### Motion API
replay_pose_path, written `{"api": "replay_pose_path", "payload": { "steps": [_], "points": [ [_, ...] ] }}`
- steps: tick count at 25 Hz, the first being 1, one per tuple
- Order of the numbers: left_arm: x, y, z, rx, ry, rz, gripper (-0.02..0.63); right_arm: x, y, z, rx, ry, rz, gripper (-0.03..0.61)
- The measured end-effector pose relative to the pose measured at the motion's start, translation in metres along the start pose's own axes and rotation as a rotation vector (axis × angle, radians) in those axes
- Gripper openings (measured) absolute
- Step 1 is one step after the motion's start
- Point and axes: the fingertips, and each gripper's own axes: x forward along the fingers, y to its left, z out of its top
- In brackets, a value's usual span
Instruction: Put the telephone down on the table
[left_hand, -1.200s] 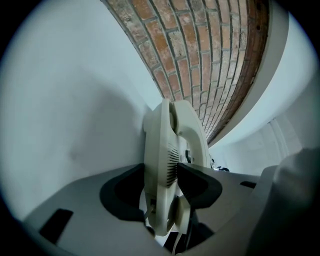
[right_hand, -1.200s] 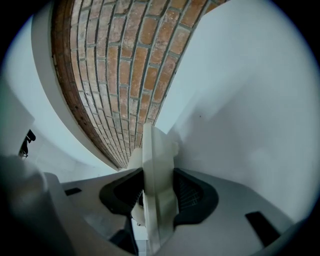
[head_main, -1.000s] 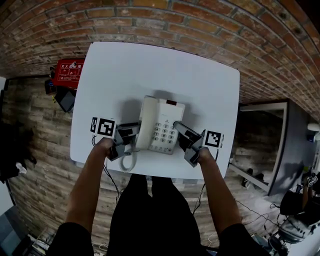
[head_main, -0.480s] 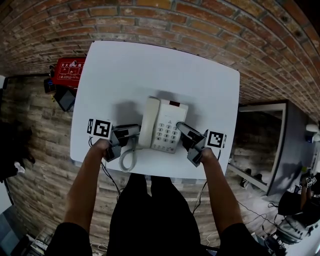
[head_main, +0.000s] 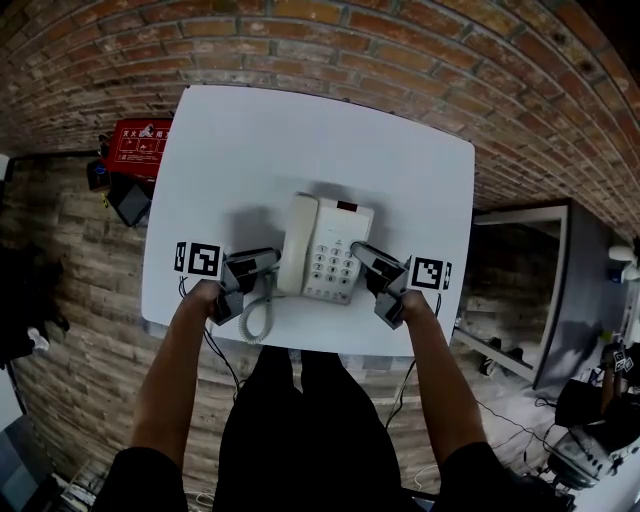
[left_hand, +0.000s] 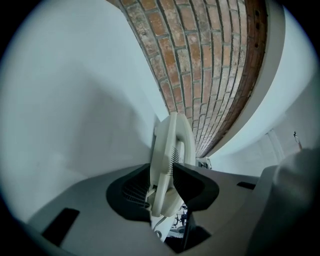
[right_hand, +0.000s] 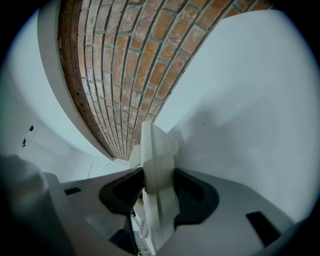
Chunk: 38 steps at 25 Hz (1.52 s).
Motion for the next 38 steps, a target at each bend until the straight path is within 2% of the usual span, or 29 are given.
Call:
{"api": "replay_pose_path", "payload": {
  "steps": [4,6,16,19,21,25,29,33,38],
  "points": [
    [-0.007,-0.001,-0.004,-0.001,-0.014,0.022,0.153,-0.002,-0.008,0.001,-0.041,0.02,-0.072,0.198],
    [-0.01,-0.007,-0.004,-0.002,-0.027,0.008,0.153,-0.004,-0.011,0.002,-0.071,0.03,-0.104,0.172],
    [-0.013,-0.023,-0.016,0.029,-0.039,0.023,0.153,-0.001,-0.008,0.007,-0.132,0.024,-0.147,0.164],
    [-0.017,-0.028,-0.017,0.047,-0.044,0.033,0.153,-0.003,-0.006,0.009,-0.117,0.003,-0.15,0.163],
    [-0.022,-0.03,-0.016,0.073,-0.055,0.053,0.153,-0.008,-0.003,0.012,-0.103,-0.031,-0.14,0.132],
    [-0.032,-0.04,-0.017,0.145,-0.077,0.082,0.152,-0.022,0.01,0.012,-0.122,-0.088,-0.132,0.121],
    [-0.04,-0.057,-0.019,0.216,-0.098,0.102,0.103,-0.042,0.03,-0.001,-0.177,-0.153,-0.135,0.046],
    [-0.049,-0.072,-0.026,0.292,-0.111,0.138,0.023,-0.057,0.056,-0.026,-0.262,-0.188,-0.136,0.023],
    [-0.061,-0.091,-0.037,0.403,-0.122,0.149,0.014,-0.081,0.09,-0.056,-0.342,-0.266,-0.136,0.021]
  ]
}}
